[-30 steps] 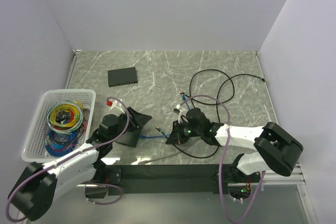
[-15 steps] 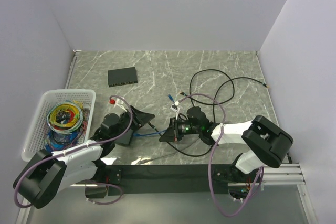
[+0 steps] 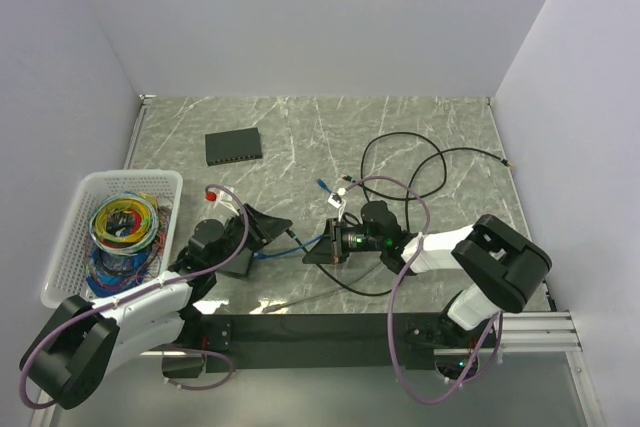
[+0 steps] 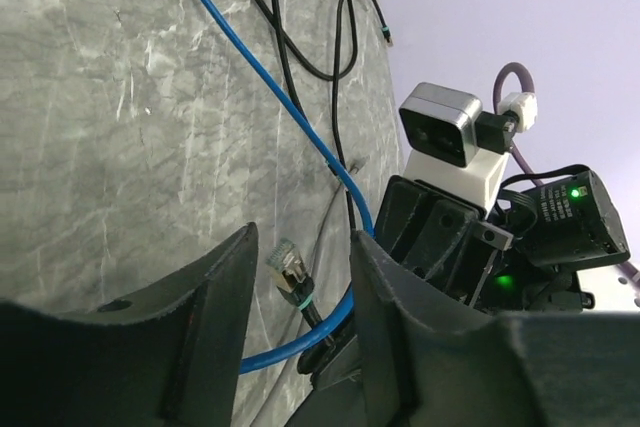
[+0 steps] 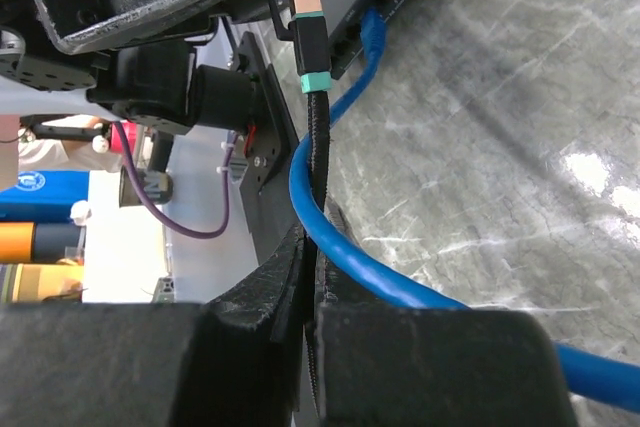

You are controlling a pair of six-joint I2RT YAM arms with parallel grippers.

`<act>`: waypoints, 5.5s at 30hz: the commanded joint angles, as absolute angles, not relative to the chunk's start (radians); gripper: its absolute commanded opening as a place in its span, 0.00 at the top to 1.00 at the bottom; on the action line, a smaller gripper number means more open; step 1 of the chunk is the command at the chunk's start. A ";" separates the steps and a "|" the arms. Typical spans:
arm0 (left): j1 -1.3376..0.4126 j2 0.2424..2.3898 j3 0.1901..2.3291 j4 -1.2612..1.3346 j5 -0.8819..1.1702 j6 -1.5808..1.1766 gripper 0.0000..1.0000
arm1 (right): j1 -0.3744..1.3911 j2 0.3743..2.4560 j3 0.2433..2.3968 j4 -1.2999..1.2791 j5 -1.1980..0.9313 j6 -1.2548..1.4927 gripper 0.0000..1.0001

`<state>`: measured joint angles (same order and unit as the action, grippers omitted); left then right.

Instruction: Insert the plug into the switch port

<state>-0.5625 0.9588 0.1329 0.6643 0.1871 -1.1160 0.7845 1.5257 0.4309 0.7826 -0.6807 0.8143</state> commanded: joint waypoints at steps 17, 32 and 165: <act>-0.565 0.925 0.176 0.542 0.157 -1.063 1.00 | 0.782 1.490 0.509 0.567 -0.617 0.698 0.11; -0.565 1.025 0.328 0.224 0.015 -1.131 1.00 | 0.982 1.169 0.669 -0.049 0.025 0.416 0.22; -0.064 1.177 0.434 0.025 0.149 -0.792 0.37 | 1.104 2.091 1.456 -0.298 0.029 0.201 1.00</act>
<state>-0.0669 1.1709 0.4377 -0.0265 0.1085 -0.8173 1.0958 2.0624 1.4147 -0.2760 0.0185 0.2253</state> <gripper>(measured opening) 0.634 0.169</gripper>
